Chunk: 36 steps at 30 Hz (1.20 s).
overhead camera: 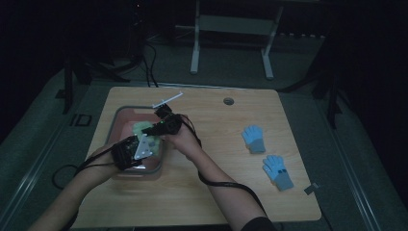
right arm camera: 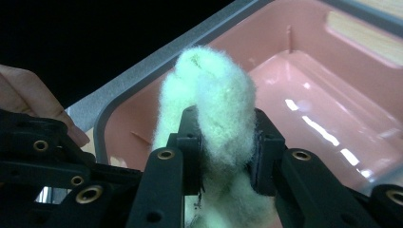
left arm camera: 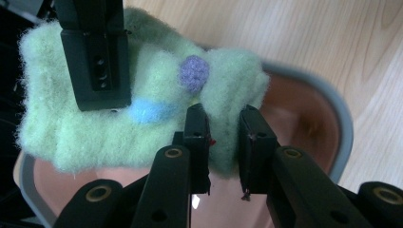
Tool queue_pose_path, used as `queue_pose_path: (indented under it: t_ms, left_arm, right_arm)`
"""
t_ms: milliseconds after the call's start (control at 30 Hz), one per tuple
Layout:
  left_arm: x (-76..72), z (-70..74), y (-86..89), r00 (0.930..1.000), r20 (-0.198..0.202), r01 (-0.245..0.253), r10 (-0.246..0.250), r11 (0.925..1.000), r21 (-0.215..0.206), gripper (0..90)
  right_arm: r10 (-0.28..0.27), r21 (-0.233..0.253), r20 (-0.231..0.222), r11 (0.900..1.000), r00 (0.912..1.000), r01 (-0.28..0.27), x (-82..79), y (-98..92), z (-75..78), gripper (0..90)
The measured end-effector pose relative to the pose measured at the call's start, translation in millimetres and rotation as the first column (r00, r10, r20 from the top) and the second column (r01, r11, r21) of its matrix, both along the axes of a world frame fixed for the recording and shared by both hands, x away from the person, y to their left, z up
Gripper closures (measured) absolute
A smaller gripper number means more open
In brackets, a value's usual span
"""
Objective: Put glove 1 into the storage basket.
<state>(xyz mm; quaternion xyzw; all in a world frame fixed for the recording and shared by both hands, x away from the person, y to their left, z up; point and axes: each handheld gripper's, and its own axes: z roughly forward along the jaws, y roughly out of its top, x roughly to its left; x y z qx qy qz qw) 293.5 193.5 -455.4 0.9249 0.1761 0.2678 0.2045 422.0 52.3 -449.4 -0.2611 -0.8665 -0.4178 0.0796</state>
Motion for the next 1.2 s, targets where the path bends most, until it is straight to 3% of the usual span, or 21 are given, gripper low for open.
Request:
queue_pose_path:
  t_ms: [233, 533, 633, 700, 800, 900, 1000, 1200]
  left_arm:
    - [-5.3, -11.6, 18.1, 0.9998, -0.02, 0.0, 0.0, 1.0, 0.002, 76.7]
    - [6.9, -26.1, 20.0, 0.9982, -0.058, 0.01, -0.012, 0.9996, -0.026, 76.6]
    - [12.7, -30.4, 17.1, 0.9965, -0.082, 0.015, -0.015, 0.9999, -0.003, 76.6]
    - [17.0, -32.4, 15.0, 0.9943, -0.105, 0.023, -0.021, 0.9996, 0.014, 76.5]
    - [20.8, -34.9, 10.7, 0.9918, -0.124, 0.036, -0.031, 0.9986, 0.039, 76.2]
    - [23.6, -39.1, 6.4, 0.989, -0.144, 0.045, -0.034, 0.9964, 0.072, 75.7]
    - [26.4, -41.2, 4.2, 0.9832, -0.18, 0.045, -0.034, 0.9971, 0.061, 75.0]
    - [30.3, -40.8, 3.0, 0.979, -0.202, 0.035, -0.024, 0.9982, 0.05, 70.7]
  right_arm:
    - [0.03, -0.022, -0.007, 0.999, 0.9995, -0.031, -5.6, 24.1, -11.4, 71.3]
    - [0.009, -0.053, -0.026, 0.999, 0.9996, -0.01, 0.9, 23.6, -24.3, 71.2]
    - [0.005, -0.075, -0.04, 0.997, 0.9992, -0.008, 4.5, 24.8, -30.0, 70.8]
    - [-0.006, -0.095, -0.051, 0.996, 0.9987, 0.001, 6.3, 25.7, -33.8, 67.5]
    - [-0.029, -0.127, -0.027, 0.992, 0.9992, 0.025, 6.0, 24.9, -36.7, 57.1]
    - [-0.032, -0.129, -0.021, 0.991, 0.9993, 0.029, 5.7, 20.7, -36.2, 51.5]
    - [-0.042, -0.116, -0.012, 0.992, 0.9991, 0.04, 5.6, 14.9, -33.7, 48.2]
    - [-0.047, -0.098, 0.006, 0.994, 0.9989, 0.047, 3.5, 4.7, -26.4, 45.8]
